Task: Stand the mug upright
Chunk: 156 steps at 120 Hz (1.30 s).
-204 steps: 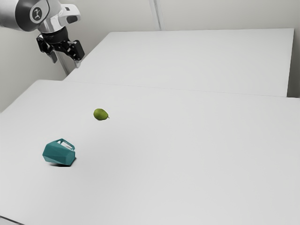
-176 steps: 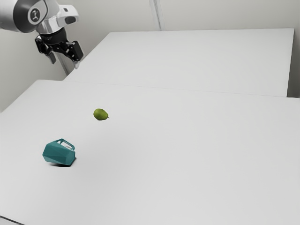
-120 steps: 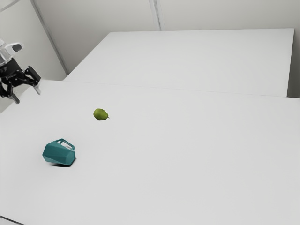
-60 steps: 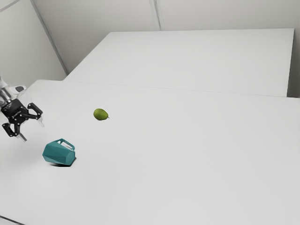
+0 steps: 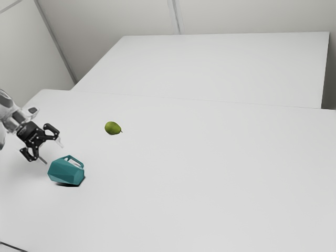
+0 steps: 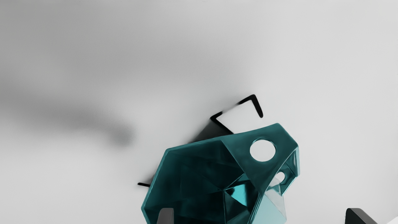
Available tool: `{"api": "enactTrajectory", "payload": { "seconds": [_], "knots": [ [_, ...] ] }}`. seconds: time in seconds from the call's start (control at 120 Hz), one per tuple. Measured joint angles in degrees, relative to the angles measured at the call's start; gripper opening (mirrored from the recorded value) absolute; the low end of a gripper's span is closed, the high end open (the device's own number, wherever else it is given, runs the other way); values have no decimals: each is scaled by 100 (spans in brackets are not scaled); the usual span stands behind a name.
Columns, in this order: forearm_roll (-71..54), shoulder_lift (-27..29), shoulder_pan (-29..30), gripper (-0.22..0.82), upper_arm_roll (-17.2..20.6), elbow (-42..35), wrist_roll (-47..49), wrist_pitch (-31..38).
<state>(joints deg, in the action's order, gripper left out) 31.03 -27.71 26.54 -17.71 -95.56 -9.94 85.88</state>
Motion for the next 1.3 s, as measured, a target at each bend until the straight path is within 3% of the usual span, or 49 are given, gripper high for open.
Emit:
{"api": "enactTrajectory", "payload": {
  "seconds": [0.467,0.517,0.667,0.792,1.075,1.3],
  "knots": [
    [690,-72,-50,60,93,-420,-169,4],
    [697,-72,-51,52,112,-417,-177,-14],
    [668,-72,-53,14,144,-406,-190,-34],
    [658,-71,-58,-3,145,-394,-198,-32],
    [628,168,-286,-15,147,-361,-125,-17],
    [-143,904,-1133,-17,152,-390,130,185]
  ]
}}
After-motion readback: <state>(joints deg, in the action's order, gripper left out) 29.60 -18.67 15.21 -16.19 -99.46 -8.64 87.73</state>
